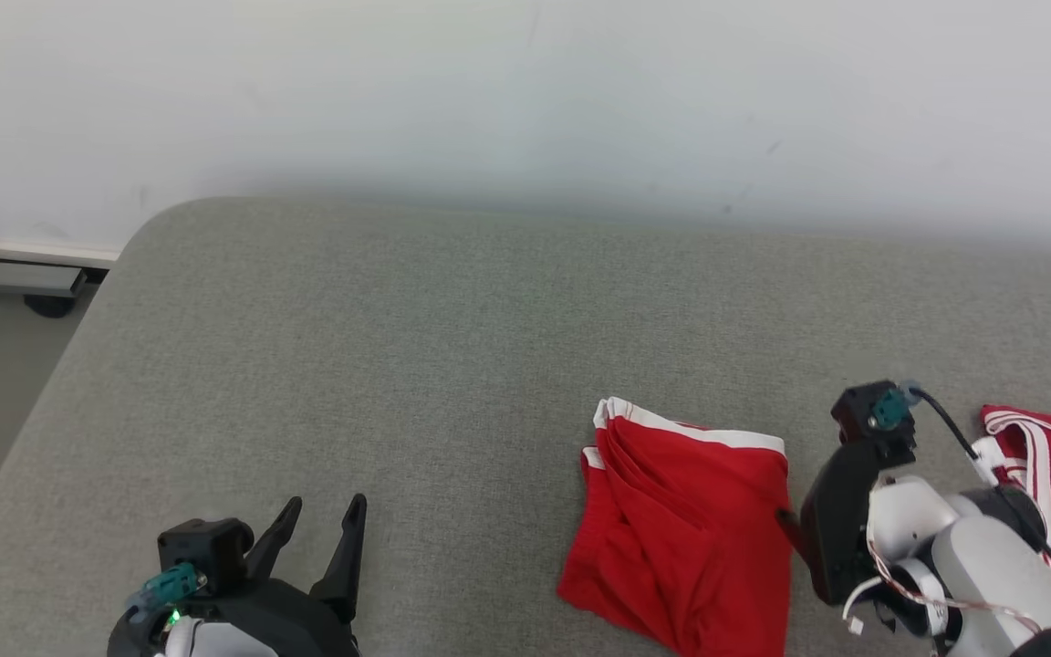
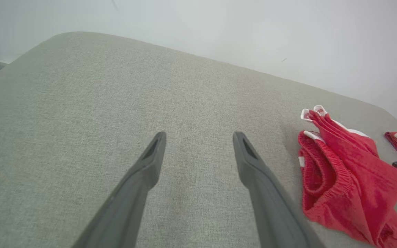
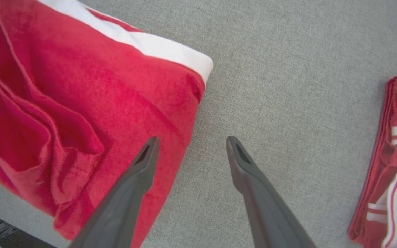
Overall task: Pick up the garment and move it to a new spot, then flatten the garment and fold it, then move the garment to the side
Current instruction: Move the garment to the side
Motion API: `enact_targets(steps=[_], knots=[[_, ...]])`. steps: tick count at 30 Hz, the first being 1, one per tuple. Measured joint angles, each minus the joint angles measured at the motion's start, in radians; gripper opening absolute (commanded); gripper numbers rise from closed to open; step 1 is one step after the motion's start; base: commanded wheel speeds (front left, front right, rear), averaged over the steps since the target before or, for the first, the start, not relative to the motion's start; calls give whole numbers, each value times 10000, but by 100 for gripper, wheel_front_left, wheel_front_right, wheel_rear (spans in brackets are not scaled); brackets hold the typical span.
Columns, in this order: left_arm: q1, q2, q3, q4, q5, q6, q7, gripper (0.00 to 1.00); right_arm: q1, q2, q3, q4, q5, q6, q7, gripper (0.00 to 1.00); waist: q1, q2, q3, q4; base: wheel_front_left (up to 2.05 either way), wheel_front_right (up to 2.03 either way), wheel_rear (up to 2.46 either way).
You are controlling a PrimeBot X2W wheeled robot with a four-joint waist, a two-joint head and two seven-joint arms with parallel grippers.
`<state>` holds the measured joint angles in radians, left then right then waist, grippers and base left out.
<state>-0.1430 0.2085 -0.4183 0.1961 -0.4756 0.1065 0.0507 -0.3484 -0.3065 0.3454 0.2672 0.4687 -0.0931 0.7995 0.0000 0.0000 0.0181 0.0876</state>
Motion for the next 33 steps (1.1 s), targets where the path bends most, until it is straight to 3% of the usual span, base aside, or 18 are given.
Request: enact_targets(steps=[7,17,25,33], knots=[[-14,-36,-127,-295,13,0,13,100,984,15,-376,-485,2,-217,-77,100,0,0,142,-172,0,0,0],[-342,-29,-151,-416,40,0,117,100,1127,353,-913,-633,-203,-301,-357,100,1,0,622,18,0,0,0],[-354,-31,-151,-405,58,0,194,100,1097,871,-788,-349,-746,-305,-564,100,0,0,770,167,0,0,0],[-511,-38,-151,-407,58,0,207,100,1102,1193,-1289,151,-1302,-305,-872,100,0,0,913,228,0,0,0]])
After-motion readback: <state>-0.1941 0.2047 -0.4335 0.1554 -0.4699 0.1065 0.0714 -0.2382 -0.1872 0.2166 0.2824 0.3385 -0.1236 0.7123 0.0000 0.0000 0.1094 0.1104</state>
